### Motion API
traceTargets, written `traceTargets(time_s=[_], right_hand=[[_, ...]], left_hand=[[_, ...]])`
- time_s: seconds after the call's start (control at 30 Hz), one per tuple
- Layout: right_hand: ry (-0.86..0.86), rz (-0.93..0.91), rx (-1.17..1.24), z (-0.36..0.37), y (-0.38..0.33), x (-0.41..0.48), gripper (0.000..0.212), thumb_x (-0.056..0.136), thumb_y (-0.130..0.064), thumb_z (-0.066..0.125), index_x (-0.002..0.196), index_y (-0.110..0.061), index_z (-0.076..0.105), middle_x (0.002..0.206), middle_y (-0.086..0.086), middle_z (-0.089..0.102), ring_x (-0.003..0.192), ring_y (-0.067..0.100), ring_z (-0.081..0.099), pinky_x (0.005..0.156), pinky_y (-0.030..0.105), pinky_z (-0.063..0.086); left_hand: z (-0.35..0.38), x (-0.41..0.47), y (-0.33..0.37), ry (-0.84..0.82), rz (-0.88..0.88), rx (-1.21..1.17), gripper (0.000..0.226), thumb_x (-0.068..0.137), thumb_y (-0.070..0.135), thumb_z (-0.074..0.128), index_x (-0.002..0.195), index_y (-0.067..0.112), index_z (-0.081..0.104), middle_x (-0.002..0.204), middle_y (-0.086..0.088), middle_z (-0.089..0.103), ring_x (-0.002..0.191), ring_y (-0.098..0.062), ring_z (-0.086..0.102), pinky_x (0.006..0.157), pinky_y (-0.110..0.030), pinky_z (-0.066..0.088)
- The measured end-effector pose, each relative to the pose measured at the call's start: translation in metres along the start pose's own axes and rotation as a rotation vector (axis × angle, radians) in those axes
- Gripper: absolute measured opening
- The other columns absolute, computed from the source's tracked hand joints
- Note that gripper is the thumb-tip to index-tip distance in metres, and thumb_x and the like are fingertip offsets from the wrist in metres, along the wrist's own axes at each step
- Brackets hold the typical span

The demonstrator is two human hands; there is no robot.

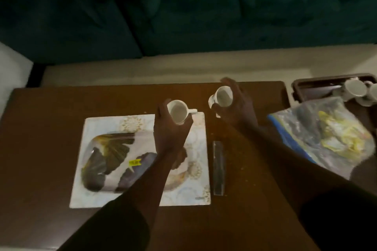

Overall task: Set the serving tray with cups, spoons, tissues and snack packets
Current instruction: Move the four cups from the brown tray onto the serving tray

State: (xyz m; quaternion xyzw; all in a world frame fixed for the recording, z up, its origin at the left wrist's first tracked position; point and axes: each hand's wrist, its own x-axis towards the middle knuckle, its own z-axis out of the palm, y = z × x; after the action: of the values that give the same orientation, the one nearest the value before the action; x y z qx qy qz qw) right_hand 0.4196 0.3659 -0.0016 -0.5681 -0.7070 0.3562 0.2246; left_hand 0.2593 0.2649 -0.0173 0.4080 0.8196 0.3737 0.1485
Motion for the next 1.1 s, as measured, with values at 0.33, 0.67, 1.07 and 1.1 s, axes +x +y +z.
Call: traceTargets(time_s=[0.33, 0.67, 1.07, 1.1], right_hand=[[-0.296, 0.274, -0.151, 0.153, -0.08, -0.062, 0.057, 0.07, -0.052, 0.069, 0.113, -0.025, 0.043, 0.103, 0.002, 0.065, 0.084, 0.024, 0.062, 0.074, 0.033, 0.051], [-0.371, -0.032, -0.566, 0.199, -0.071, -0.09, 0.042, 0.09, -0.054, 0.047, 0.111, -0.022, 0.064, 0.114, 0.004, 0.065, 0.104, 0.03, 0.06, 0.091, 0.038, 0.05], [-0.212, -0.042, -0.475, 0.188, -0.08, -0.095, 0.057, 0.083, -0.061, 0.048, 0.127, -0.025, 0.046, 0.121, 0.005, 0.058, 0.107, 0.027, 0.061, 0.083, 0.038, 0.053], [-0.264, -0.089, -0.45, 0.184, -0.079, -0.095, 0.06, 0.08, -0.058, 0.054, 0.129, -0.024, 0.045, 0.125, 0.002, 0.057, 0.109, 0.025, 0.059, 0.086, 0.039, 0.052]], left_hand=[[-0.092, -0.007, -0.14, -0.028, -0.21, 0.197, 0.066, 0.064, 0.045, 0.08, 0.115, 0.018, 0.047, 0.112, -0.006, 0.058, 0.092, -0.029, 0.062, 0.064, -0.032, 0.046], [-0.102, -0.014, -0.164, -0.106, -0.284, 0.157, 0.049, 0.073, 0.041, 0.074, 0.115, 0.028, 0.055, 0.115, -0.004, 0.059, 0.1, -0.026, 0.061, 0.072, -0.037, 0.055], [-0.121, -0.016, -0.169, -0.235, -0.098, 0.335, 0.067, 0.077, 0.05, 0.059, 0.137, 0.024, 0.042, 0.138, -0.002, 0.048, 0.119, -0.027, 0.055, 0.085, -0.049, 0.053], [-0.127, -0.018, -0.173, -0.286, -0.025, 0.314, 0.07, 0.075, 0.043, 0.058, 0.141, 0.024, 0.04, 0.143, -0.002, 0.045, 0.125, -0.027, 0.051, 0.09, -0.05, 0.051]])
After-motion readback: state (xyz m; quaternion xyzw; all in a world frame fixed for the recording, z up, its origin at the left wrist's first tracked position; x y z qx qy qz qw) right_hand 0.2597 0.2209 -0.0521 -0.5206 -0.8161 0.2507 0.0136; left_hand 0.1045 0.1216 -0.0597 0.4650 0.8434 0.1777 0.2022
